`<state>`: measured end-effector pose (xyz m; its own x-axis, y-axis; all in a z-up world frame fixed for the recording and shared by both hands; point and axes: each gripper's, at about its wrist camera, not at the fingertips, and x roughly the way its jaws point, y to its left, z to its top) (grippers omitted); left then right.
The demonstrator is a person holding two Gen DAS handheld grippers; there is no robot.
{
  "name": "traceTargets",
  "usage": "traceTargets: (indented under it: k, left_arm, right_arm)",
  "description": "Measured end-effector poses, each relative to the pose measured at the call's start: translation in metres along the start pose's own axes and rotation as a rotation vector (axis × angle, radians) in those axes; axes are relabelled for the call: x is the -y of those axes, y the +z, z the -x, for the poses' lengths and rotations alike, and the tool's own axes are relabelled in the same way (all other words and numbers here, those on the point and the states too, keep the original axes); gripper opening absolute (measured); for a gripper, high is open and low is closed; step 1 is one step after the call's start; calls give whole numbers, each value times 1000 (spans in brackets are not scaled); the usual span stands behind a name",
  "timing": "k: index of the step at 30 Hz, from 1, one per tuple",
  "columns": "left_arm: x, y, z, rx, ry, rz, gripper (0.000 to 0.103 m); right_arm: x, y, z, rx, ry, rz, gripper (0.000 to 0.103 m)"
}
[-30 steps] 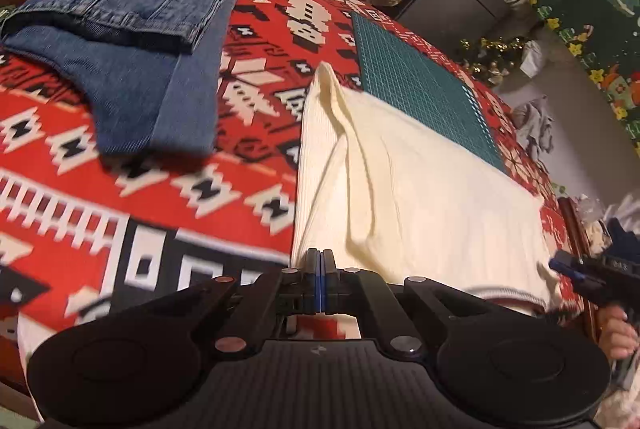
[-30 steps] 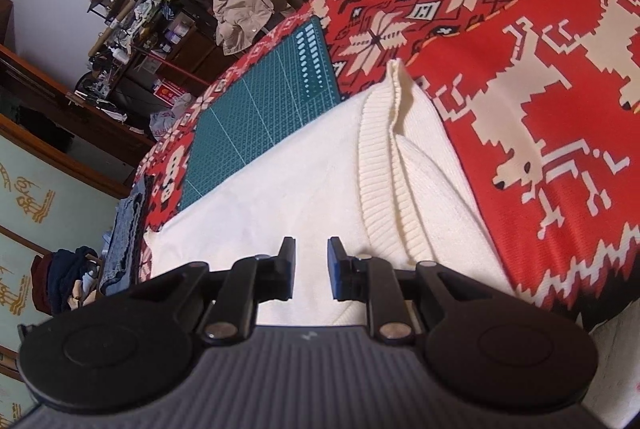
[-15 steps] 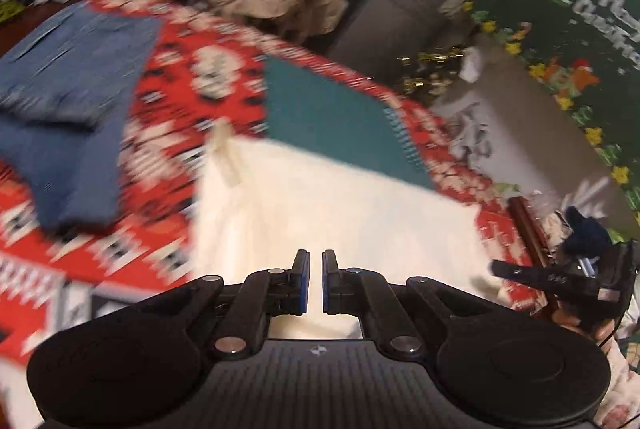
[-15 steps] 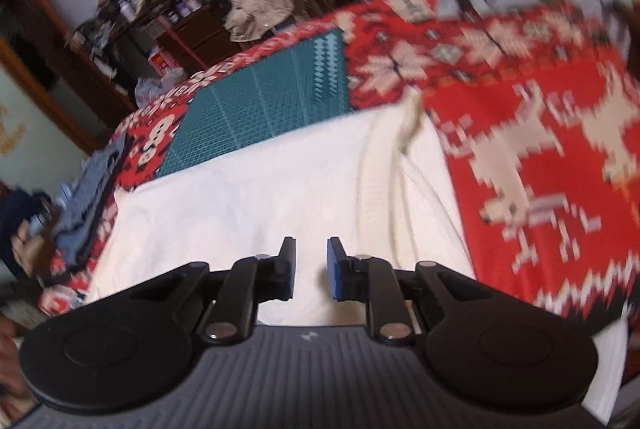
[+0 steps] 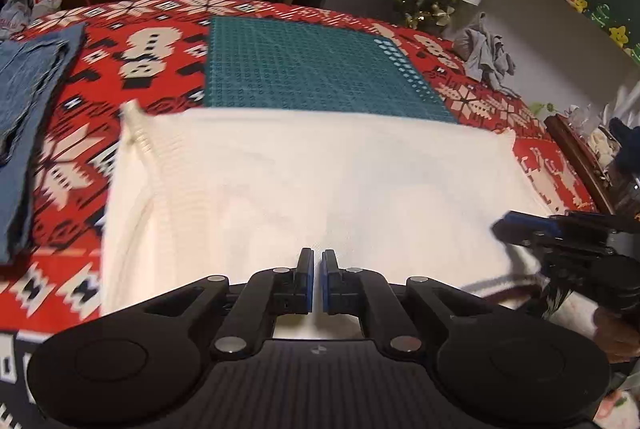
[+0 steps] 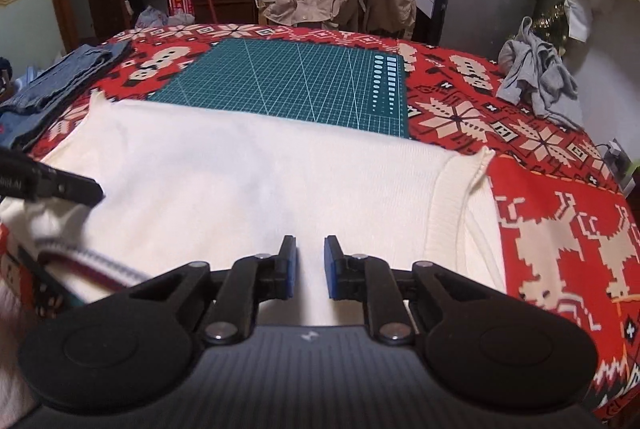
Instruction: Fold clothes
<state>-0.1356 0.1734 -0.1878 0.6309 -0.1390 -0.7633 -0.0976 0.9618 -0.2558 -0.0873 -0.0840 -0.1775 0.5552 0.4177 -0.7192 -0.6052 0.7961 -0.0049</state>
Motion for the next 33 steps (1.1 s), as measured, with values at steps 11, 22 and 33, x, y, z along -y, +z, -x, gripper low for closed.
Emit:
traceTargets:
  k: [11, 22, 33]
  left_arm:
    - [7, -16, 29, 17, 4, -62, 5]
    - [46, -12, -6, -45, -48, -179, 5]
    - [39, -17, 7, -40, -39, -128, 16]
  right_arm:
    - [13, -11, 32, -14, 54, -55, 18]
    - [-10, 5, 15, -16, 124, -23, 18]
    - [5, -10, 32, -31, 151, -89, 18]
